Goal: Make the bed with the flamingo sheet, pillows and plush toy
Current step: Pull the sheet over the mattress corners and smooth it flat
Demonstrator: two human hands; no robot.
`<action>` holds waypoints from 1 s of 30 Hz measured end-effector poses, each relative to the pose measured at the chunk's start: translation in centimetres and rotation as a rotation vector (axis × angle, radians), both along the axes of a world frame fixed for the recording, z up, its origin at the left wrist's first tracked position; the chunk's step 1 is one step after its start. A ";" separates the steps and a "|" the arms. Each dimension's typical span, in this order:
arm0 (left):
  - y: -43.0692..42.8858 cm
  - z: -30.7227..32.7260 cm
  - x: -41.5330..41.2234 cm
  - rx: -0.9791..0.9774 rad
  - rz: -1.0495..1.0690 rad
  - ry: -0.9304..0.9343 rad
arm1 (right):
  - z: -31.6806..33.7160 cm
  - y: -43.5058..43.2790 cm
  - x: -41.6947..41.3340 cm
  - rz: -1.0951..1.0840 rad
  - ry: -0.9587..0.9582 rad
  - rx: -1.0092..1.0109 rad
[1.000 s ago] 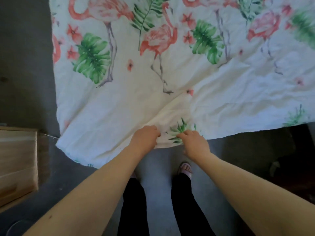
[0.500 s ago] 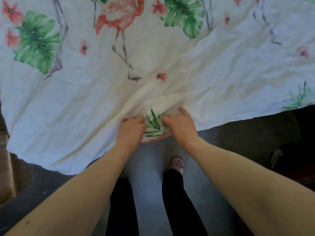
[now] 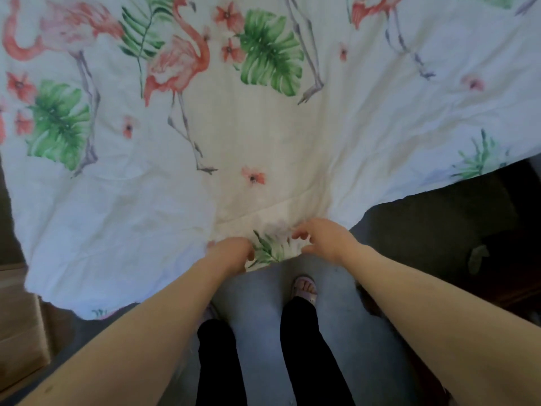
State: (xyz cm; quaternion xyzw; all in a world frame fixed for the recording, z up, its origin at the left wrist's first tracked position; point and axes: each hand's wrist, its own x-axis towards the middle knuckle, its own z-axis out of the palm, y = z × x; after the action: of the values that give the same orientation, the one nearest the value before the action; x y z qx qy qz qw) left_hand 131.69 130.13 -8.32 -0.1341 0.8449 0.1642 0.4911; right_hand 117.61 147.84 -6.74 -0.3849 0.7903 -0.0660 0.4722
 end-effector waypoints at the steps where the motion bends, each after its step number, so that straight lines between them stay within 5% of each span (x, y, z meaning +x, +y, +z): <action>1: 0.1 0.3 -1.0 -0.002 0.022 0.042 | 0.1 0.9 -0.8 -0.054 0.054 -0.007; 14: 8.5 2.6 -18.7 0.034 0.032 0.500 | 1.0 12.7 -10.2 -0.589 0.220 0.094; 21: 13.5 1.7 -24.3 -0.105 -0.190 0.547 | -1.4 12.7 -12.0 -1.208 -0.047 0.055; 30: 15.0 0.9 -25.8 -0.104 -0.169 0.566 | -2.5 10.2 -14.5 -1.266 0.130 0.190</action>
State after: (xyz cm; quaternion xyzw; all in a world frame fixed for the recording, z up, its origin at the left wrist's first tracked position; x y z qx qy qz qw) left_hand 105.89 145.16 -7.42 -0.0373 0.9637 0.1102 0.2403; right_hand 103.08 158.04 -9.27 0.1965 0.8940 -0.2380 0.3249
